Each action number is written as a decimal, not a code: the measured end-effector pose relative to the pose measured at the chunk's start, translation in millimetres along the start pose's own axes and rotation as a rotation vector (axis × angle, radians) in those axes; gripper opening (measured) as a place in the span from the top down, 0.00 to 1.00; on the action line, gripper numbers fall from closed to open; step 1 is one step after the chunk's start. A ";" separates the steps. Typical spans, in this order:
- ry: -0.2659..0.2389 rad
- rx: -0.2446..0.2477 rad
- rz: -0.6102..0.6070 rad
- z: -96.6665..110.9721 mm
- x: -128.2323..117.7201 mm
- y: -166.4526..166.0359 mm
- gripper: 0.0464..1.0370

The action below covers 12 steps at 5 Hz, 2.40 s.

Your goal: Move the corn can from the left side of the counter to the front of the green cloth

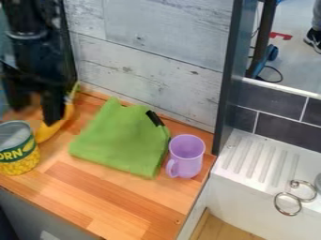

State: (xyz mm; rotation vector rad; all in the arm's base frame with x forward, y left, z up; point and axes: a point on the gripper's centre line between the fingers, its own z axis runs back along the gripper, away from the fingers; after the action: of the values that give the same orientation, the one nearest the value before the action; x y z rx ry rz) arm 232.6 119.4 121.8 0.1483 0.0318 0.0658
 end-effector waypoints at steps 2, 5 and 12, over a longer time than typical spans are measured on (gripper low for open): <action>0.075 0.168 0.086 -18.4 10.6 69.3 0.04; 0.152 -0.314 -0.152 -69.0 4.1 105.6 0.04; 0.202 -0.682 -0.487 -73.8 -7.2 -112.8 0.04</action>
State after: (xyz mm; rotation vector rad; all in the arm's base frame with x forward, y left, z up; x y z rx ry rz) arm 229.8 18.4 32.3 -0.5503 0.2422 -0.3942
